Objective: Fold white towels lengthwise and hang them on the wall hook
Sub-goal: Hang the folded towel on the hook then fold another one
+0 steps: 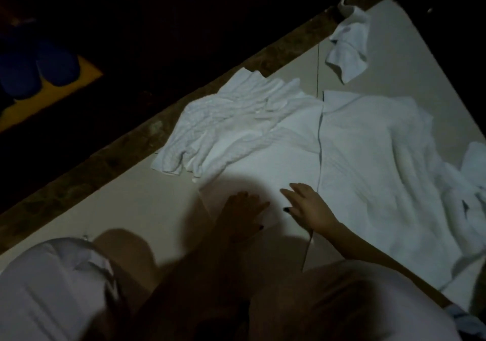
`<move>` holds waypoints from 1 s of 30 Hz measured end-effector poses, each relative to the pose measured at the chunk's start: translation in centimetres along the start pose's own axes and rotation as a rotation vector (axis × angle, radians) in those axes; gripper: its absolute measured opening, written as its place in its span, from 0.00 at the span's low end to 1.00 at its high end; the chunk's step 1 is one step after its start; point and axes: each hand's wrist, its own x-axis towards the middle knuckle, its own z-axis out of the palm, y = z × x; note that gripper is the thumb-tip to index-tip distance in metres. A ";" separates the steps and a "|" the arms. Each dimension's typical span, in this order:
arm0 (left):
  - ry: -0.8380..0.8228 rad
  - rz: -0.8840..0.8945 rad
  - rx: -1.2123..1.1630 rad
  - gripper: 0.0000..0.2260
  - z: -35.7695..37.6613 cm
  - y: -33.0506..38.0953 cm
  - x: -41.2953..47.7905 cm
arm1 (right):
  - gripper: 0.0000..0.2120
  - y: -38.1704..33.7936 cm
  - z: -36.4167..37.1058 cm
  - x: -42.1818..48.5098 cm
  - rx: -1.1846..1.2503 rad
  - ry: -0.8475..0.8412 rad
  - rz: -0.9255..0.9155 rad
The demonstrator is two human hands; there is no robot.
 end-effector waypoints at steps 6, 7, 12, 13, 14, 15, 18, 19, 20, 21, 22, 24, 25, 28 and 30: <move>0.149 0.058 0.025 0.28 2.6 -0.7 0.3 | 0.24 1.2 2.0 -1.1 -0.063 0.213 -0.100; 0.169 0.065 0.024 0.28 3.1 -0.8 0.3 | 0.21 1.1 2.3 -1.0 -0.063 0.247 -0.101; 0.300 0.051 0.038 0.24 2.9 -0.8 0.8 | 0.08 0.0 1.2 0.3 0.030 0.314 -0.087; 0.366 0.046 0.022 0.23 2.2 -0.8 1.0 | 0.07 -0.3 0.2 0.4 0.067 0.314 -0.072; 0.414 0.034 -0.008 0.23 1.3 -0.7 1.1 | 0.06 -0.6 -1.0 0.6 0.106 0.323 -0.049; 0.455 0.018 -0.048 0.24 0.1 -0.7 1.3 | 0.06 -0.8 -2.5 0.8 0.143 0.340 -0.024; 0.541 -0.006 -0.176 0.25 -4.8 -0.5 1.7 | 0.08 -2.6 -8.5 1.2 0.228 0.425 0.003; 0.593 -0.010 -0.224 0.26 -6.7 -0.2 1.7 | 0.08 -3.5 -10.8 1.2 0.255 0.461 -0.008; 0.614 -0.034 -0.334 0.28 -8.9 0.3 1.7 | 0.08 -4.6 -13.2 1.1 0.283 0.496 -0.029; 0.619 -0.075 -0.461 0.29 -11.3 0.8 1.7 | 0.07 -5.7 -15.5 1.0 0.314 0.525 -0.052; 0.611 -0.126 -0.564 0.28 -13.9 1.1 1.7 | 0.06 -6.9 -17.8 0.8 0.351 0.549 -0.057; 0.623 -0.238 -0.724 0.28 -18.9 1.3 1.4 | 0.05 -9.2 -22.3 0.0 0.424 0.584 -0.032; 0.624 -0.286 -0.822 0.28 -21.6 1.2 0.9 | 0.05 -10.4 -24.5 -0.5 0.447 0.598 -0.031; 0.645 -0.299 -1.004 0.22 -29.7 1.0 -1.7 | 0.04 -14.1 -30.8 -2.9 0.468 0.625 -0.070; 0.694 -0.262 -1.002 0.15 -35.3 0.7 -4.0 | 0.03 -16.6 -35.2 -4.8 0.489 0.648 -0.095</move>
